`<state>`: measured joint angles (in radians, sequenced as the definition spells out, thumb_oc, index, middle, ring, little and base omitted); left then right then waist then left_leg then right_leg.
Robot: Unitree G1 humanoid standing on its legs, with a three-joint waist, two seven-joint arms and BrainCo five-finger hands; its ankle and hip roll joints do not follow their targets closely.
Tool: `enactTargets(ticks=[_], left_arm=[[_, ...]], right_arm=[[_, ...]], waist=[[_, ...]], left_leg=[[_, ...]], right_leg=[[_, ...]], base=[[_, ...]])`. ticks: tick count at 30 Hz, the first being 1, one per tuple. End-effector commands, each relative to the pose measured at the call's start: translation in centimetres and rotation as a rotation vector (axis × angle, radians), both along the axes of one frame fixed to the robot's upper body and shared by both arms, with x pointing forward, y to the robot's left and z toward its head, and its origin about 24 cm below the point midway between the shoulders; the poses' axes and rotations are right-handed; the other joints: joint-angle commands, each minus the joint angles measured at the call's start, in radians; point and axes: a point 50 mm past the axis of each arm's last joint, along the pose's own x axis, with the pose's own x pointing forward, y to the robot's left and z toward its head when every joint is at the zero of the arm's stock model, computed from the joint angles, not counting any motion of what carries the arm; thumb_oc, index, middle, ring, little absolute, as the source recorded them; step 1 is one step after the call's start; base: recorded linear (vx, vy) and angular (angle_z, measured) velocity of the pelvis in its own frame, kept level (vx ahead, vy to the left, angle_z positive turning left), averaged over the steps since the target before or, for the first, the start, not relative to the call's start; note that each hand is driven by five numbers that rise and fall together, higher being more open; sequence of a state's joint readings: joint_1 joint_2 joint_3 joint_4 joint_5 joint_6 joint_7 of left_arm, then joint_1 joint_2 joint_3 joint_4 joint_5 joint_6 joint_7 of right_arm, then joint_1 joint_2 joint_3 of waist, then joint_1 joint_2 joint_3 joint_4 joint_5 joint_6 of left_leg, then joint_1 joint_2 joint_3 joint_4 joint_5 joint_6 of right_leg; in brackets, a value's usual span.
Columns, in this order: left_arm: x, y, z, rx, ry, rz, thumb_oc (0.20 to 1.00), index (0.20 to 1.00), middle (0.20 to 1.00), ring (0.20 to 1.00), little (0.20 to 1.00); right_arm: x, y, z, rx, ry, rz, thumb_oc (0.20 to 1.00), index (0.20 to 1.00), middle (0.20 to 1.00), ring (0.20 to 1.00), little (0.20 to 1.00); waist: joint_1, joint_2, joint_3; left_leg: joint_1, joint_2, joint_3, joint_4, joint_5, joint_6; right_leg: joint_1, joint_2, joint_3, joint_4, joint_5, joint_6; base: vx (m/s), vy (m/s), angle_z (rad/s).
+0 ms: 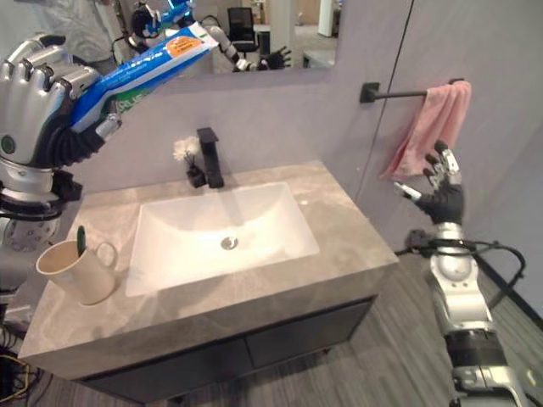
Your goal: Put brush and paste in cup on sink, flatten towel.
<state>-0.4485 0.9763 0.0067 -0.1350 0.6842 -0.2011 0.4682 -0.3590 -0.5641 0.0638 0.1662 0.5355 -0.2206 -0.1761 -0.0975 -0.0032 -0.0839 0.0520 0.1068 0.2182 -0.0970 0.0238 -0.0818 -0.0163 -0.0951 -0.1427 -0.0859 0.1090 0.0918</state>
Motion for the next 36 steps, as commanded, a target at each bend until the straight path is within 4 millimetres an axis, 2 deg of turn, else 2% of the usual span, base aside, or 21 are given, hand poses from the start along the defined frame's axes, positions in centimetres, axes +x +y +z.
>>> enactTargets(ticks=[1, 3, 5, 6, 9, 13, 23, 36], left_arm=[[-0.3, -0.4, 3.8, -0.026, -0.164, -0.015, 0.200, 0.200, 0.200, 0.200, 0.200], [-0.4, -1.3, 4.1, -0.043, -0.196, -0.065, 0.200, 0.200, 0.200, 0.200, 0.200], [-0.4, -2.0, 4.6, -0.033, -0.219, -0.092, 0.200, 0.200, 0.200, 0.200, 0.200], [-0.4, -2.4, 4.8, -0.026, -0.235, -0.107, 0.200, 0.200, 0.200, 0.200, 0.200], [-0.3, -2.9, 5.3, -0.024, -0.259, -0.129, 0.200, 0.200, 0.200, 0.200, 0.200], [-0.2, -3.2, 5.3, -0.009, -0.272, -0.132, 0.200, 0.200, 0.200, 0.200, 0.200], [0.0, -3.6, 4.8, 0.018, -0.274, -0.140, 0.200, 0.200, 0.200, 0.200, 0.200], [0.2, -4.6, 1.7, -0.028, -0.153, -0.239, 0.200, 0.200, 0.200, 0.200, 0.200]], right_arm=[[2.3, 5.4, 5.0, 0.180, -0.161, 0.328, 1.000, 1.000, 1.000, 1.000, 1.000], [2.8, 10.9, 7.4, 0.239, -0.208, 0.548, 1.000, 1.000, 1.000, 1.000, 1.000], [2.9, 13.4, 8.5, 0.282, -0.223, 0.649, 1.000, 1.000, 1.000, 1.000, 1.000], [2.9, 15.6, 8.7, 0.314, -0.202, 0.737, 1.000, 1.000, 1.000, 1.000, 1.000], [2.6, 18.0, 9.8, 0.338, -0.204, 0.853, 1.000, 1.000, 1.000, 1.000, 1.000], [2.1, 19.2, 10.5, 0.377, -0.228, 0.923, 1.000, 1.000, 1.000, 1.000, 1.000], [2.1, 20.6, 10.8, 0.425, -0.233, 0.934, 1.000, 1.000, 1.000, 1.000, 1.000], [1.3, 21.6, 13.3, 0.491, -0.335, 0.963, 1.000, 1.000, 1.000, 1.000, 1.000]], waist=[[0.025, -0.035, -0.026], [0.044, -0.037, -0.027], [0.050, -0.039, -0.026], [0.059, -0.041, -0.026], [0.067, -0.047, -0.024], [0.075, -0.052, -0.021], [0.091, -0.069, -0.016], [0.102, -0.070, -0.025]], left_leg=[[0.042, 0.046, 0.018, 0.010, -0.039, -0.026], [0.044, 0.046, 0.023, 0.010, -0.036, -0.026], [0.043, 0.047, 0.025, 0.010, -0.034, -0.026], [0.041, 0.047, 0.022, 0.010, -0.033, -0.027], [0.035, 0.048, 0.015, 0.010, -0.028, -0.029], [0.030, 0.048, 0.004, 0.010, -0.027, -0.029], [0.026, 0.040, -0.021, 0.010, -0.032, -0.023], [0.028, 0.022, -0.039, 0.010, -0.040, -0.009]], right_leg=[[0.017, -0.074, 0.061, -0.001, -0.020, 0.079], [0.016, -0.072, 0.066, -0.001, -0.018, 0.076], [0.016, -0.071, 0.064, -0.001, -0.017, 0.075], [0.016, -0.072, 0.061, -0.001, -0.017, 0.074], [0.018, -0.073, 0.052, -0.001, -0.018, 0.071], [0.023, -0.073, 0.041, -0.001, -0.021, 0.070], [0.043, -0.078, 0.012, -0.001, -0.028, 0.070], [0.052, -0.087, 0.002, 0.002, -0.031, 0.068]], base=[[-0.02, 0.001, -0.16], [-0.01, 0.004, -0.05], [0.00, 0.000, 0.00], [0.00, 0.000, 0.00], [0.00, 0.000, 0.00], [0.00, 0.005, 0.07], [0.01, 0.005, 0.04], [0.01, 0.011, 0.06]])
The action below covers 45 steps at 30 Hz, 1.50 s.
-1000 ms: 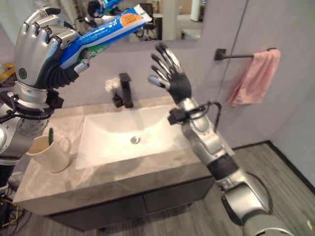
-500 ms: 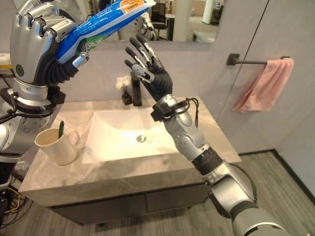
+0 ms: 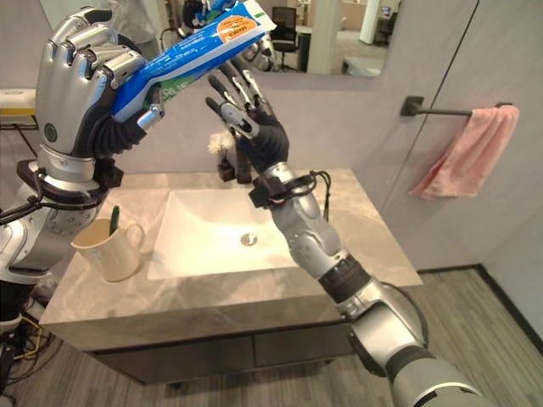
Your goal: Put brush and paste in cup on sink, flatten towel.
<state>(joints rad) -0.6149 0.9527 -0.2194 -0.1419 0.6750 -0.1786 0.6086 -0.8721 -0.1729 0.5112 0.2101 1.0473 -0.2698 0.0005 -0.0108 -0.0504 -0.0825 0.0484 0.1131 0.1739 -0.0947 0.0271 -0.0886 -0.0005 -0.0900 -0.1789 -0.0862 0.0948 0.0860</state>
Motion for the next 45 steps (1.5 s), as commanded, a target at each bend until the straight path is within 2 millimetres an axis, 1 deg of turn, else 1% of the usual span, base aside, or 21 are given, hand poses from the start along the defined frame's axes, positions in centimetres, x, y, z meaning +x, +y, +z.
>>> enactTargets(ticks=[1, 8, 13, 17, 18, 19, 20, 21, 22, 23, 24, 31, 34, 35, 36, 37, 38, 39, 40, 43, 45], left_arm=[[-0.5, -0.4, 0.8, -0.034, -0.026, -0.066, 0.200, 0.200, 0.200, 0.200, 0.200], [-0.5, -0.7, -0.4, -0.076, 0.035, -0.103, 0.200, 0.200, 0.200, 0.200, 0.200], [-0.4, -1.1, -1.9, -0.130, 0.105, -0.149, 0.200, 0.200, 0.200, 0.200, 0.200], [-0.2, -1.3, -2.1, -0.140, 0.122, -0.162, 0.200, 0.200, 0.200, 0.200, 0.200], [-0.2, -1.4, -2.2, -0.144, 0.125, -0.168, 0.200, 0.200, 0.200, 0.200, 0.200], [-0.1, -1.5, -2.2, -0.148, 0.131, -0.169, 0.200, 0.200, 0.200, 0.200, 0.200], [0.0, -1.5, -2.3, -0.152, 0.135, -0.173, 0.200, 0.200, 0.200, 0.200, 0.200], [0.0, -1.6, -2.3, -0.154, 0.138, -0.174, 0.200, 0.200, 0.200, 0.200, 0.200], [0.0, -1.6, -2.3, -0.155, 0.138, -0.174, 0.200, 0.200, 0.200, 0.200, 0.200], [0.0, -1.6, -2.4, -0.159, 0.145, -0.176, 0.200, 0.200, 0.200, 0.200, 0.200], [0.1, -1.5, -2.5, -0.161, 0.149, -0.171, 0.200, 0.200, 0.200, 0.200, 0.200], [0.5, -2.2, -2.6, -0.191, 0.161, -0.193, 0.200, 0.200, 0.200, 0.200, 0.200], [0.4, -2.9, -1.8, -0.212, 0.117, -0.217, 0.200, 0.200, 0.200, 0.200, 0.200], [0.3, -2.9, -1.7, -0.218, 0.113, -0.220, 0.275, 0.275, 0.275, 0.275, 0.275], [0.3, -2.9, -1.7, -0.218, 0.113, -0.220, 0.442, 0.442, 0.442, 0.442, 0.442], [0.2, -2.9, -1.7, -0.220, 0.108, -0.222, 0.636, 0.636, 0.636, 0.636, 0.636], [0.0, -2.7, -1.6, -0.226, 0.100, -0.222, 1.000, 1.000, 1.000, 1.000, 1.000], [-0.6, -2.1, -1.6, -0.267, 0.079, -0.209, 1.000, 1.000, 1.000, 1.000, 1.000], [-0.6, -2.0, -1.7, -0.267, 0.079, -0.208, 1.000, 1.000, 1.000, 1.000, 1.000], [-1.4, -1.3, -2.0, -0.315, 0.055, -0.195, 1.000, 1.000, 1.000, 1.000, 1.000], [-2.2, -0.2, -2.6, -0.356, 0.048, -0.177, 1.000, 1.000, 1.000, 1.000, 1.000]], right_arm=[[-0.2, -0.2, 5.2, 0.119, -0.151, -0.018, 1.000, 1.000, 1.000, 1.000, 1.000], [-0.6, 0.0, 5.9, 0.158, -0.161, -0.013, 1.000, 1.000, 1.000, 1.000, 1.000], [-0.7, -0.9, 6.8, 0.249, -0.169, -0.037, 1.000, 1.000, 1.000, 1.000, 1.000], [-0.7, -0.9, 6.7, 0.275, -0.155, -0.039, 1.000, 1.000, 1.000, 1.000, 1.000], [-0.7, -1.0, 6.6, 0.272, -0.153, -0.042, 0.853, 0.853, 0.853, 0.853, 0.853], [-0.7, -0.9, 6.6, 0.270, -0.153, -0.040, 0.598, 0.598, 0.598, 0.598, 0.598], [-0.7, -0.9, 6.4, 0.267, -0.148, -0.037, 0.558, 0.558, 0.558, 0.558, 0.558], [-0.7, -0.9, 6.3, 0.265, -0.144, -0.039, 0.567, 0.567, 0.567, 0.567, 0.567], [-0.7, -0.9, 6.3, 0.264, -0.143, -0.039, 0.523, 0.523, 0.523, 0.523, 0.523], [-0.6, -0.8, 6.1, 0.270, -0.131, -0.038, 0.385, 0.385, 0.385, 0.385, 0.385], [-0.6, -0.8, 5.9, 0.270, -0.120, -0.038, 0.200, 0.200, 0.200, 0.200, 0.200], [-0.3, -1.1, 5.0, 0.271, -0.084, -0.058, 0.200, 0.200, 0.200, 0.200, 0.200], [-0.1, -1.7, 4.6, 0.301, -0.058, -0.094, 0.200, 0.200, 0.200, 0.200, 0.200], [-0.1, -1.9, 4.5, 0.308, -0.052, -0.103, 0.200, 0.200, 0.200, 0.200, 0.200], [-0.1, -1.9, 4.5, 0.308, -0.052, -0.103, 0.200, 0.200, 0.200, 0.200, 0.200], [0.0, -2.1, 4.5, 0.314, -0.049, -0.117, 0.200, 0.200, 0.200, 0.200, 0.200], [0.0, -2.5, 4.6, 0.330, -0.049, -0.140, 0.200, 0.200, 0.200, 0.200, 0.200], [0.1, -3.6, 5.0, 0.394, -0.042, -0.204, 0.200, 0.200, 0.200, 0.200, 0.200], [0.1, -3.5, 5.0, 0.393, -0.041, -0.205, 0.200, 0.200, 0.200, 0.200, 0.200], [0.0, -4.5, 5.3, 0.458, -0.044, -0.259, 0.200, 0.200, 0.200, 0.200, 0.200], [-0.3, -5.3, 5.7, 0.502, -0.062, -0.297, 0.200, 0.200, 0.200, 0.200, 0.200]], waist=[[0.016, -0.024, -0.028], [0.017, -0.022, -0.032], [0.023, -0.024, -0.038], [0.023, -0.025, -0.040], [0.023, -0.025, -0.039], [0.022, -0.025, -0.039], [0.023, -0.025, -0.039], [0.023, -0.026, -0.039], [0.023, -0.025, -0.039], [0.023, -0.025, -0.039], [0.023, -0.025, -0.039], [0.014, -0.024, -0.036], [0.010, -0.022, -0.036], [0.010, -0.021, -0.036], [0.010, -0.021, -0.036], [0.011, -0.022, -0.036], [0.013, -0.022, -0.036], [0.021, -0.019, -0.036], [0.021, -0.019, -0.036], [0.033, -0.017, -0.035], [0.048, -0.017, -0.032]], left_leg=[[0.032, 0.015, 0.005, 0.007, -0.044, -0.002], [0.032, 0.014, 0.003, 0.007, -0.044, 0.001], [0.030, 0.014, -0.004, 0.007, -0.043, 0.002], [0.027, 0.015, -0.006, 0.007, -0.041, 0.002], [0.027, 0.016, -0.006, 0.007, -0.040, 0.001], [0.026, 0.016, -0.007, 0.007, -0.040, 0.001], [0.026, 0.017, -0.008, 0.007, -0.039, 0.001], [0.025, 0.017, -0.009, 0.007, -0.039, 0.000], [0.025, 0.017, -0.009, 0.007, -0.039, 0.000], [0.025, 0.018, -0.010, 0.007, -0.038, 0.000], [0.025, 0.018, -0.010, 0.007, -0.037, -0.001], [0.022, 0.019, -0.013, 0.007, -0.036, -0.001], [0.019, 0.018, -0.016, 0.007, -0.036, 0.000], [0.019, 0.018, -0.016, 0.007, -0.037, 0.000], [0.019, 0.018, -0.016, 0.007, -0.037, 0.000], [0.019, 0.017, -0.016, 0.007, -0.038, 0.001], [0.019, 0.017, -0.016, 0.007, -0.039, 0.002], [0.021, 0.014, -0.019, 0.007, -0.042, 0.006], [0.021, 0.014, -0.019, 0.007, -0.042, 0.006], [0.022, 0.012, -0.025, 0.007, -0.044, 0.009], [0.020, 0.010, -0.032, 0.007, -0.044, 0.011]], right_leg=[[0.038, -0.092, 0.037, 0.002, -0.018, 0.073], [0.041, -0.093, 0.034, 0.001, -0.020, 0.072], [0.044, -0.091, 0.030, 0.000, -0.022, 0.068], [0.045, -0.089, 0.026, 0.000, -0.024, 0.066], [0.046, -0.088, 0.025, 0.000, -0.024, 0.066], [0.047, -0.087, 0.024, 0.000, -0.024, 0.065], [0.047, -0.088, 0.024, 0.000, -0.024, 0.065], [0.047, -0.087, 0.023, 0.000, -0.025, 0.064], [0.047, -0.087, 0.023, 0.000, -0.025, 0.064], [0.047, -0.086, 0.022, 0.000, -0.025, 0.063], [0.046, -0.084, 0.022, 0.000, -0.024, 0.062], [0.047, -0.084, 0.019, 0.001, -0.023, 0.061], [0.045, -0.085, 0.019, 0.001, -0.023, 0.062], [0.045, -0.086, 0.018, 0.001, -0.024, 0.062], [0.045, -0.086, 0.018, 0.001, -0.024, 0.062], [0.044, -0.086, 0.018, 0.001, -0.023, 0.062], [0.043, -0.086, 0.018, 0.001, -0.023, 0.063], [0.046, -0.088, 0.018, 0.002, -0.023, 0.062], [0.046, -0.088, 0.018, 0.002, -0.023, 0.062], [0.051, -0.090, 0.013, 0.002, -0.025, 0.062], [0.055, -0.093, 0.008, 0.001, -0.027, 0.061]], base=[[0.00, 0.000, 0.00], [0.00, 0.000, 0.00], [0.00, 0.000, 0.00], [0.00, 0.000, 0.00], [0.00, 0.000, 0.00], [0.00, 0.000, 0.00], [0.00, 0.000, 0.00], [-0.01, -0.009, 0.03], [-0.02, -0.012, 0.05], [-0.02, -0.015, 0.08], [-0.03, -0.018, 0.08], [-0.01, -0.003, 0.04], [0.00, 0.000, 0.00], [0.00, 0.000, 0.00], [0.00, 0.000, 0.00], [0.00, 0.000, 0.00], [0.00, 0.000, 0.00], [0.00, 0.000, 0.00], [0.00, 0.000, 0.00], [0.00, 0.000, 0.00], [0.00, 0.000, 0.00]])
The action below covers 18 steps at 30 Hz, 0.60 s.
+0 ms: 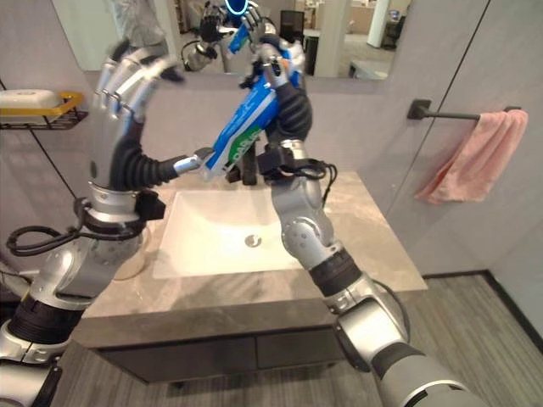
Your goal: Put brush and paste in cup on sink, flatten towel.
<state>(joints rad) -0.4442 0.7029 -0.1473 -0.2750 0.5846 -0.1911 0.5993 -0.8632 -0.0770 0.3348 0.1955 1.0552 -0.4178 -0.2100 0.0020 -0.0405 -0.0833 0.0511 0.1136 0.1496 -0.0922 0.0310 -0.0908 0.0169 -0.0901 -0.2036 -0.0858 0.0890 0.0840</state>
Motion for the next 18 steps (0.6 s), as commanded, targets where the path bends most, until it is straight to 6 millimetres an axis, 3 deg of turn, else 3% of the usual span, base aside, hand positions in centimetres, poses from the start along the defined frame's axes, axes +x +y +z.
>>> enactTargets(ticks=[1, 2, 3, 4, 6, 7, 8, 9, 10, 12, 13, 14, 15, 16, 18], left_arm=[[-1.0, 2.2, 0.1, -0.101, -0.029, 0.029, 1.000, 1.000, 1.000, 1.000, 1.000], [-1.5, 4.2, -2.1, -0.196, 0.063, 0.061, 1.000, 1.000, 1.000, 1.000, 1.000], [-1.7, 4.3, -2.2, -0.200, 0.066, 0.063, 1.000, 1.000, 1.000, 1.000, 1.000], [-2.2, 6.7, -4.9, -0.296, 0.182, 0.137, 1.000, 1.000, 1.000, 1.000, 1.000], [-3.1, 9.5, -7.6, -0.405, 0.277, 0.245, 1.000, 1.000, 1.000, 1.000, 1.000], [-4.4, 12.9, -10.5, -0.496, 0.369, 0.415, 1.000, 1.000, 1.000, 1.000, 1.000], [-4.5, 13.0, -10.5, -0.497, 0.368, 0.417, 1.000, 1.000, 1.000, 1.000, 1.000], [-5.6, 15.3, -12.9, -0.570, 0.446, 0.555, 1.000, 1.000, 1.000, 1.000, 1.000], [-5.6, 15.4, -12.9, -0.570, 0.446, 0.556, 1.000, 1.000, 1.000, 1.000, 1.000], [-6.6, 17.7, -17.4, -0.661, 0.614, 0.733, 1.000, 1.000, 1.000, 1.000, 1.000], [-6.5, 17.8, -17.4, -0.662, 0.614, 0.732, 1.000, 1.000, 1.000, 1.000, 1.000], [-6.7, 18.1, -18.9, -0.701, 0.679, 0.760, 1.000, 1.000, 1.000, 1.000, 1.000], [-7.7, 19.0, -21.8, -0.727, 0.814, 0.838, 1.000, 1.000, 1.000, 1.000, 1.000], [-8.0, 19.1, -23.0, -0.700, 0.888, 0.862, 1.000, 1.000, 1.000, 1.000, 1.000], [-9.7, 19.2, -27.4, -0.742, 1.097, 0.954, 1.000, 1.000, 1.000, 1.000, 1.000]], right_arm=[[-1.0, -2.2, 3.9, 0.132, -0.160, -0.121, 0.200, 0.200, 0.200, 0.200, 0.200], [-1.1, -3.0, 4.3, 0.121, -0.177, -0.160, 0.200, 0.200, 0.200, 0.200, 0.200], [-1.1, -2.9, 4.2, 0.118, -0.173, -0.157, 0.200, 0.200, 0.200, 0.200, 0.200], [-1.4, -3.6, 4.7, 0.095, -0.205, -0.194, 0.200, 0.200, 0.200, 0.200, 0.200], [-1.7, -4.4, 5.5, 0.076, -0.242, -0.229, 0.200, 0.200, 0.200, 0.200, 0.200], [-1.9, -4.8, 6.0, 0.070, -0.260, -0.249, 0.200, 0.200, 0.200, 0.200, 0.200], [-1.9, -4.8, 6.0, 0.071, -0.260, -0.246, 0.200, 0.200, 0.200, 0.200, 0.200], [-1.9, -4.6, 6.5, 0.071, -0.271, -0.244, 0.200, 0.200, 0.200, 0.200, 0.200], [-1.9, -4.6, 6.5, 0.072, -0.271, -0.243, 0.200, 0.200, 0.200, 0.200, 0.200], [-1.8, -4.1, 7.0, 0.061, -0.272, -0.235, 0.200, 0.200, 0.200, 0.200, 0.200], [-1.8, -4.1, 7.0, 0.060, -0.273, -0.236, 0.200, 0.200, 0.200, 0.200, 0.200], [-1.7, -3.9, 7.1, 0.044, -0.275, -0.235, 0.200, 0.200, 0.200, 0.200, 0.200], [-1.5, -3.6, 7.1, 0.035, -0.268, -0.230, 0.200, 0.200, 0.200, 0.200, 0.200], [-1.5, -3.3, 7.4, 0.018, -0.278, -0.229, 0.200, 0.200, 0.200, 0.200, 0.200], [-1.5, -2.5, 8.0, -0.056, -0.302, -0.234, 0.200, 0.200, 0.200, 0.200, 0.200]], waist=[[0.042, -0.028, -0.029], [0.064, -0.036, -0.021], [0.061, -0.034, -0.023], [0.081, -0.038, -0.016], [0.100, -0.039, -0.011], [0.124, -0.042, -0.006], [0.122, -0.042, -0.007], [0.142, -0.045, -0.005], [0.141, -0.045, -0.005], [0.156, -0.051, 0.000], [0.156, -0.051, 0.000], [0.161, -0.053, 0.004], [0.171, -0.054, 0.013], [0.176, -0.056, 0.020], [0.191, -0.065, 0.028]], left_leg=[[0.016, 0.007, -0.010, 0.005, -0.047, 0.014], [0.011, 0.004, -0.017, 0.005, -0.043, 0.015], [0.012, 0.004, -0.017, 0.005, -0.043, 0.015], [0.007, 0.001, -0.020, 0.005, -0.040, 0.015], [0.002, -0.002, -0.025, 0.005, -0.036, 0.017], [0.002, -0.004, -0.029, 0.005, -0.040, 0.016], [-0.002, -0.004, -0.029, 0.005, -0.035, 0.017], [-0.012, -0.007, -0.035, 0.005, -0.031, 0.017], [-0.012, -0.007, -0.035, 0.005, -0.031, 0.017], [-0.024, -0.009, -0.040, 0.005, -0.023, 0.015], [-0.025, -0.009, -0.041, 0.005, -0.022, 0.015], [-0.028, -0.010, -0.045, 0.005, -0.020, 0.014], [-0.038, -0.013, -0.058, 0.005, -0.015, 0.014], [-0.046, -0.016, -0.068, 0.005, -0.011, 0.014], [-0.062, -0.026, -0.090, 0.005, -0.006, 0.016]], right_leg=[[0.039, -0.093, 0.032, 0.000, -0.023, 0.062], [0.038, -0.096, 0.029, 0.000, -0.023, 0.061], [0.039, -0.096, 0.029, 0.000, -0.023, 0.062], [0.038, -0.099, 0.025, -0.001, -0.022, 0.061], [0.037, -0.102, 0.021, -0.001, -0.022, 0.062], [0.042, -0.104, 0.014, -0.001, -0.027, 0.065], [0.039, -0.105, 0.014, -0.001, -0.022, 0.064], [0.035, -0.108, 0.009, -0.001, -0.021, 0.065], [0.034, -0.108, 0.009, -0.001, -0.021, 0.065], [0.031, -0.111, 0.004, -0.001, -0.018, 0.064], [0.030, -0.111, 0.004, -0.001, -0.018, 0.064], [0.032, -0.112, -0.001, -0.001, -0.018, 0.063], [0.034, -0.113, -0.012, -0.001, -0.018, 0.063], [0.035, -0.114, -0.021, -0.001, -0.019, 0.064], [0.041, -0.121, -0.048, -0.001, -0.019, 0.068]], base=[[0.00, 0.000, 0.00], [-0.02, -0.008, 0.03], [-0.02, 0.000, 0.04], [-0.01, 0.009, 0.13], [-0.01, 0.003, 0.19], [-0.01, 0.000, 0.15], [-0.01, 0.008, 0.10], [-0.02, 0.004, 0.13], [-0.03, 0.005, 0.19], [-0.03, -0.002, 0.26], [-0.01, -0.008, 0.13], [-0.01, -0.007, 0.15], [-0.03, -0.007, 0.28], [-0.04, 0.009, 0.30], [-0.02, 0.018, 0.21]])
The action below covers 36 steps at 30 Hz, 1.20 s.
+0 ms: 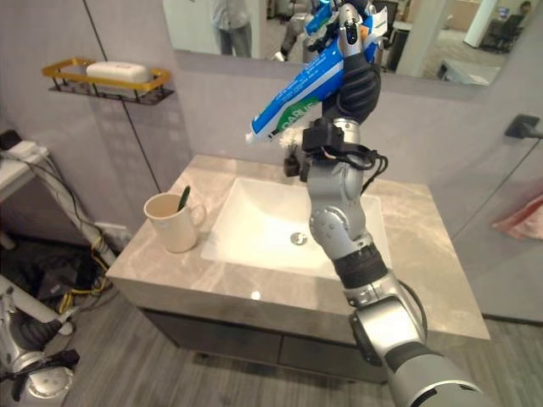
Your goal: Put brush and paste in cup on sink, flatten towel.
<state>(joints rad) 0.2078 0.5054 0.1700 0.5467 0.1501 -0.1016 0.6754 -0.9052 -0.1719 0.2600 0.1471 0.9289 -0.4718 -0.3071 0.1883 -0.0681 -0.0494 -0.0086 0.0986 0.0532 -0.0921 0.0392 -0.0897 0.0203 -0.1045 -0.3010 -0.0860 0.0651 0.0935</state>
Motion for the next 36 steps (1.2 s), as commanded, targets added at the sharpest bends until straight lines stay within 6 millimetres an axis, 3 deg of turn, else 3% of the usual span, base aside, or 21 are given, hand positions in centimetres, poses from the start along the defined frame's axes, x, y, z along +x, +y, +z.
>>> enactTargets(ticks=[1, 2, 3, 5, 8, 11, 17, 22, 27, 36], left_arm=[[2.1, 0.5, 0.1, -0.035, 0.023, -0.052, 1.000, 1.000, 1.000, 1.000, 1.000], [0.9, -0.2, -2.6, -0.091, 0.162, -0.047, 1.000, 1.000, 1.000, 1.000, 1.000], [1.0, -0.2, -2.6, -0.091, 0.162, -0.047, 1.000, 1.000, 1.000, 1.000, 1.000], [-0.7, -1.6, -5.7, -0.168, 0.353, -0.076, 1.000, 1.000, 1.000, 1.000, 1.000], [-1.0, -2.4, -6.3, -0.163, 0.414, -0.146, 1.000, 1.000, 1.000, 1.000, 1.000], [0.9, -5.0, -5.4, -0.124, 0.453, -0.466, 1.000, 1.000, 1.000, 1.000, 1.000], [2.4, -6.9, -4.3, -0.142, 0.448, -0.659, 1.000, 1.000, 1.000, 1.000, 1.000], [2.3, -7.2, -4.9, -0.178, 0.467, -0.650, 1.000, 1.000, 1.000, 1.000, 1.000], [0.4, -6.4, -6.9, -0.210, 0.581, -0.574, 1.000, 1.000, 1.000, 1.000, 1.000], [-1.0, -5.0, -8.3, -0.194, 0.636, -0.429, 1.000, 1.000, 1.000, 1.000, 1.000]], right_arm=[[-1.1, 1.2, 4.9, -0.077, -0.179, -0.020, 0.200, 0.200, 0.200, 0.200, 0.200], [-0.9, 1.6, 5.2, -0.107, -0.186, -0.022, 0.200, 0.200, 0.200, 0.200, 0.200], [-0.9, 1.6, 5.2, -0.107, -0.187, -0.023, 0.200, 0.200, 0.200, 0.200, 0.200], [-0.6, 2.2, 5.4, -0.153, -0.187, -0.038, 0.200, 0.200, 0.200, 0.200, 0.200], [-0.4, 2.1, 5.4, -0.245, -0.188, -0.098, 0.200, 0.200, 0.200, 0.200, 0.200], [-1.4, 2.3, 6.5, -0.328, -0.264, -0.157, 0.200, 0.200, 0.200, 0.200, 0.200], [-1.4, 3.1, 6.4, -0.318, -0.250, -0.146, 0.200, 0.200, 0.200, 0.200, 0.200], [-1.2, 3.2, 6.0, -0.310, -0.226, -0.135, 0.200, 0.200, 0.200, 0.200, 0.200], [-1.0, 4.0, 6.0, -0.328, -0.214, -0.120, 0.200, 0.200, 0.200, 0.200, 0.200], [-1.1, 4.5, 6.7, -0.405, -0.246, -0.152, 0.200, 0.200, 0.200, 0.200, 0.200]], waist=[[0.005, -0.037, -0.005], [0.011, -0.042, 0.000], [0.011, -0.041, 0.000], [0.019, -0.045, 0.009], [0.015, -0.047, 0.016], [0.013, -0.043, 0.041], [0.013, -0.046, 0.059], [0.021, -0.068, 0.067], [0.041, -0.094, 0.080], [0.060, -0.138, 0.091]], left_leg=[[-0.003, -0.011, 0.005, 0.005, -0.014, 0.015], [-0.011, -0.017, -0.011, 0.005, -0.011, 0.018], [-0.011, -0.017, -0.011, 0.005, -0.011, 0.018], [-0.023, -0.028, -0.029, 0.005, -0.009, 0.025], [-0.028, -0.029, -0.031, 0.005, -0.009, 0.028], [-0.043, -0.028, -0.038, 0.005, -0.008, 0.035], [-0.070, -0.031, -0.059, 0.005, -0.001, 0.037], [-0.091, -0.040, -0.073, 0.005, 0.001, 0.038], [-0.109, -0.048, -0.084, 0.005, 0.003, 0.040], [-0.121, -0.061, -0.100, 0.005, 0.005, 0.042]], right_leg=[[0.039, -0.107, 0.047, -0.001, 0.004, 0.059], [0.044, -0.111, 0.033, -0.001, 0.005, 0.062], [0.044, -0.111, 0.033, -0.001, 0.005, 0.062], [0.047, -0.119, 0.016, -0.001, 0.009, 0.067], [0.045, -0.119, 0.013, -0.001, 0.013, 0.070], [0.033, -0.116, 0.004, 0.007, 0.020, 0.075], [0.021, -0.117, -0.018, 0.016, 0.020, 0.078], [0.018, -0.120, -0.035, 0.004, 0.031, 0.083], [0.010, -0.122, -0.041, 0.003, 0.042, 0.086], [0.013, -0.128, -0.059, 0.001, 0.051, 0.091]], base=[[0.02, 0.018, 0.36], [0.01, 0.011, 0.34], [0.01, 0.022, 0.28], [0.00, 0.035, 0.21], [0.01, 0.029, 0.17], [0.01, 0.034, 0.10], [0.00, 0.021, 0.01], [0.02, 0.015, 0.05], [0.03, 0.010, 0.17], [0.01, 0.003, 0.03]])
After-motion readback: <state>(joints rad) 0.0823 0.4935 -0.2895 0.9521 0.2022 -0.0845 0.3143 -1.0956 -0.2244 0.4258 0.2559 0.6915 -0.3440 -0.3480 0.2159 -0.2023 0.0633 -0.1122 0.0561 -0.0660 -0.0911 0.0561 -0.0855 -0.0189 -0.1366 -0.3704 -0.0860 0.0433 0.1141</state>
